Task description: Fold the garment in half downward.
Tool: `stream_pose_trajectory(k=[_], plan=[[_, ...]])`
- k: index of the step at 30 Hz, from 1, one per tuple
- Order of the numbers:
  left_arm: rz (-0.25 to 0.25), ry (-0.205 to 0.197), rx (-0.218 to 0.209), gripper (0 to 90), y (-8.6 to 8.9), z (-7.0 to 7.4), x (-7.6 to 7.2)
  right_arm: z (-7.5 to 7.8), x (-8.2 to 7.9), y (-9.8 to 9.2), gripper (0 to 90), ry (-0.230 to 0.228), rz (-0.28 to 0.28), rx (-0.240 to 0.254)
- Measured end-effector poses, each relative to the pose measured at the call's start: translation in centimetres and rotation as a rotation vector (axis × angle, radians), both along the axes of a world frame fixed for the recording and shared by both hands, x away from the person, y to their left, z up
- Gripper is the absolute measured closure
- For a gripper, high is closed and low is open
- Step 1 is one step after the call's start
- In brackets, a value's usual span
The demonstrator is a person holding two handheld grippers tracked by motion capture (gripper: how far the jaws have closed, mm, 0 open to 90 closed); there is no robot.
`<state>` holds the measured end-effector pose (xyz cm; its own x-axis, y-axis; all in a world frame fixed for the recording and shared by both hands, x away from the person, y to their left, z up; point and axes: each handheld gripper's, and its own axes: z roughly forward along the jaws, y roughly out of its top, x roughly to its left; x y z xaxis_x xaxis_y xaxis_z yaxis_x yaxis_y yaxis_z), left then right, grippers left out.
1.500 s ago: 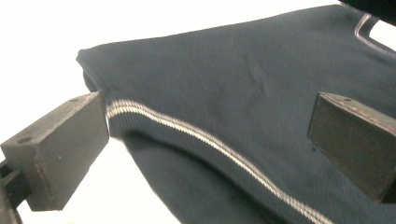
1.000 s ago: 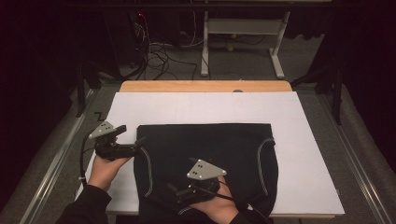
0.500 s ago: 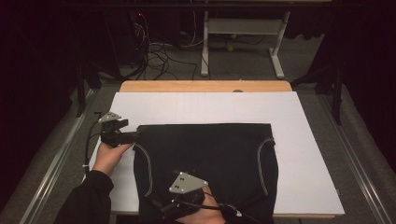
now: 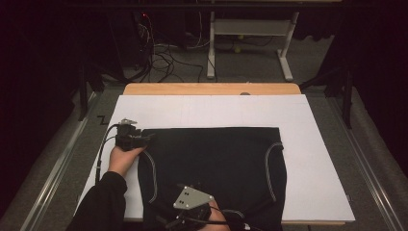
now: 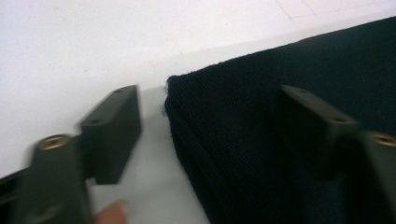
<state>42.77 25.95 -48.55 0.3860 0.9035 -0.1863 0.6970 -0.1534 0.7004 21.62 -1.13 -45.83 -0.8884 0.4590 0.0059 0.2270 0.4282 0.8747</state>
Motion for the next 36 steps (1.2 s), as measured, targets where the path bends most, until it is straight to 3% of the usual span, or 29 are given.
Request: stream_pose_trajectory(k=[3, 7, 12, 14, 18, 21, 25, 31, 36], plan=[[-0.001, -0.011, 0.052, 32.7, -0.5, 0.0, -0.1, -0.1, -0.2, 0.1, 0.3, 0.015, 0.000, -0.014], [-0.022, -0.013, 0.038, 46.0, -0.5, 0.0, -0.3, -0.2, -0.4, 0.1, 0.3, 0.015, -0.001, -0.026], [-0.032, 0.020, -0.084, 67.8, 0.7, -0.2, -0.6, -0.5, -0.5, 0.4, 0.3, 0.025, 0.000, -0.037], [-0.038, 0.015, -0.099, 73.5, 0.8, -0.3, -0.7, -0.7, -0.7, 0.5, 0.3, 0.027, 0.001, -0.035], [-0.047, -0.104, -0.079, 75.2, 0.6, -0.1, -2.0, -0.9, -0.7, 0.8, 0.9, 0.035, -0.002, -0.042], [-0.055, -0.148, -0.086, 75.3, 0.7, -0.1, -2.5, -1.1, -0.7, 1.2, 3.2, 0.051, 0.001, -0.057], [-0.067, -0.172, -0.081, 75.2, 0.6, -0.1, -2.8, -1.3, -0.3, 2.2, 7.5, 0.082, -0.003, -0.090], [-0.073, -0.177, -0.089, 75.1, 0.7, -0.1, -2.8, -1.3, 0.1, 4.2, 14.0, 0.087, 0.001, -0.101], [-0.075, -0.185, -0.089, 75.0, 0.7, -0.1, -3.0, -1.7, 0.7, 6.1, 21.2, 0.110, -0.001, -0.160]])
